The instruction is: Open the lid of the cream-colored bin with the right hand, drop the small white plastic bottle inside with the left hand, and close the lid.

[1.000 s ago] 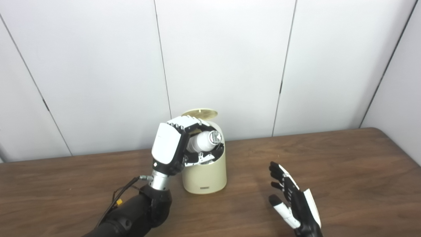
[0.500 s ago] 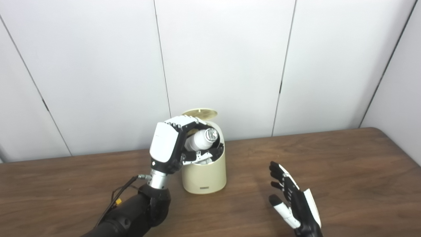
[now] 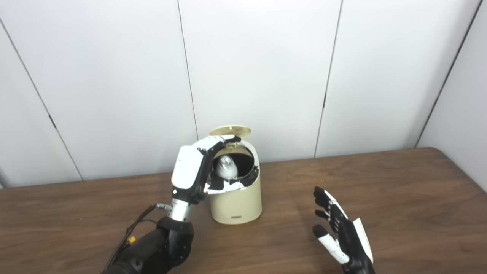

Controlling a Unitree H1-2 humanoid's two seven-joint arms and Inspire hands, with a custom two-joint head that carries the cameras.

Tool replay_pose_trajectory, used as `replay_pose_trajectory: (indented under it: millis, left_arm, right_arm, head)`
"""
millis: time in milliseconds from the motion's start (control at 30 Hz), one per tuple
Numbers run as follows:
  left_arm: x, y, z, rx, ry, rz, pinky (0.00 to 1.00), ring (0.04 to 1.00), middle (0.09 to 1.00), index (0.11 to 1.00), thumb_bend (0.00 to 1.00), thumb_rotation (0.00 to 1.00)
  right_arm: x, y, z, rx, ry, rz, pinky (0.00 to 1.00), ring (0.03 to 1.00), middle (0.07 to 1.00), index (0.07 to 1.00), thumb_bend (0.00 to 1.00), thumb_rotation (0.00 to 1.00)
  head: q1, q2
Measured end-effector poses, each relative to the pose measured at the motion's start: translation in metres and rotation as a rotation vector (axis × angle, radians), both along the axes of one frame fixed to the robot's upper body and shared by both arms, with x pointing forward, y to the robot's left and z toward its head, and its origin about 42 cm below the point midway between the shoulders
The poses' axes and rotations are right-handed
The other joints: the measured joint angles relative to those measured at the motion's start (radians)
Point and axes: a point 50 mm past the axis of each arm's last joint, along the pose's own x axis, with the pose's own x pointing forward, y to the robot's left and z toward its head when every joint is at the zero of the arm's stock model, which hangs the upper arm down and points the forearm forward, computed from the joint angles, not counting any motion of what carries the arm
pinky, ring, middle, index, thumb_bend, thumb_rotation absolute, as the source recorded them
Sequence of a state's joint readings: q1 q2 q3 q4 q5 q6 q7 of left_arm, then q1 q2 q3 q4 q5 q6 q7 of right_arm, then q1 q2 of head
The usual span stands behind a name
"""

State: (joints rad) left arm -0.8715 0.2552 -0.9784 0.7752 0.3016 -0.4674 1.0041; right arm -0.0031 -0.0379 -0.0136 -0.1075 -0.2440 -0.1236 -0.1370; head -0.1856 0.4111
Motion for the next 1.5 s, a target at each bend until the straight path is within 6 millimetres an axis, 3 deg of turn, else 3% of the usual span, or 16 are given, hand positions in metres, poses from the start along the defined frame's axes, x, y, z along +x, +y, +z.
replay_pose_trajectory:
  millis: [433, 533, 633, 700, 767, 833, 900, 1100, 1300, 1500]
  left_arm:
    - [-0.006, 0.003, 0.007, -0.021, -0.027, -0.022, 0.62, 0.700, 0.717, 0.738, 1.00, 0.41]
    - [-0.012, 0.006, 0.012, -0.067, -0.041, -0.034, 0.57, 0.678, 0.697, 0.712, 0.99, 0.43]
    - [-0.022, 0.012, 0.015, -0.136, -0.048, -0.036, 0.53, 0.649, 0.675, 0.663, 0.92, 0.52]
    - [-0.028, 0.017, 0.017, -0.189, -0.053, -0.027, 0.57, 0.658, 0.673, 0.657, 0.77, 0.61]
    - [-0.038, 0.023, 0.020, -0.250, -0.061, -0.030, 0.58, 0.663, 0.676, 0.659, 0.74, 0.65]
    - [-0.044, 0.030, 0.021, -0.286, -0.061, -0.022, 0.59, 0.671, 0.687, 0.671, 0.71, 0.75]
    - [-0.051, 0.041, 0.025, -0.344, -0.055, -0.011, 0.59, 0.683, 0.698, 0.682, 0.66, 0.74]
    - [-0.077, 0.068, 0.021, -0.461, -0.004, 0.012, 0.63, 0.706, 0.714, 0.704, 0.64, 0.70]
    - [-0.092, 0.094, 0.006, -0.497, 0.046, 0.079, 0.64, 0.713, 0.736, 0.738, 0.67, 0.70]
    - [-0.098, 0.100, -0.003, -0.536, 0.088, 0.111, 0.67, 0.746, 0.775, 0.776, 0.68, 0.69]
  right_arm:
    - [0.001, -0.001, -0.001, -0.002, 0.005, 0.001, 0.79, 0.884, 0.891, 0.893, 1.00, 0.88]
    - [0.002, -0.002, -0.001, -0.008, 0.004, 0.000, 0.78, 0.879, 0.891, 0.894, 1.00, 0.89]
    - [0.006, -0.003, 0.001, -0.017, -0.003, -0.003, 0.78, 0.870, 0.887, 0.889, 1.00, 0.90]
    - [0.010, -0.006, 0.003, -0.023, -0.009, -0.006, 0.81, 0.886, 0.895, 0.895, 1.00, 0.89]
    - [0.015, -0.009, 0.003, -0.028, -0.010, -0.009, 0.81, 0.886, 0.895, 0.893, 1.00, 0.89]
    - [0.020, -0.013, 0.003, -0.042, -0.023, -0.004, 0.83, 0.899, 0.905, 0.894, 1.00, 0.88]
    - [0.026, -0.018, 0.006, -0.050, -0.043, 0.006, 0.83, 0.898, 0.909, 0.898, 1.00, 0.87]
    - [0.047, -0.030, 0.034, -0.122, -0.128, 0.012, 0.81, 0.863, 0.878, 0.873, 1.00, 0.90]
    - [0.060, -0.021, 0.067, -0.144, -0.204, 0.045, 0.80, 0.863, 0.881, 0.872, 1.00, 0.89]
    - [0.072, -0.019, 0.102, -0.295, -0.265, 0.068, 0.76, 0.854, 0.883, 0.883, 0.98, 0.88]
  head:
    - [0.008, 0.000]
    - [0.012, -0.003]
    - [0.017, -0.008]
    - [0.026, -0.014]
    - [0.032, -0.017]
    - [0.040, -0.020]
    - [0.044, -0.020]
    - [0.081, -0.028]
    - [0.097, -0.031]
    - [0.109, -0.034]
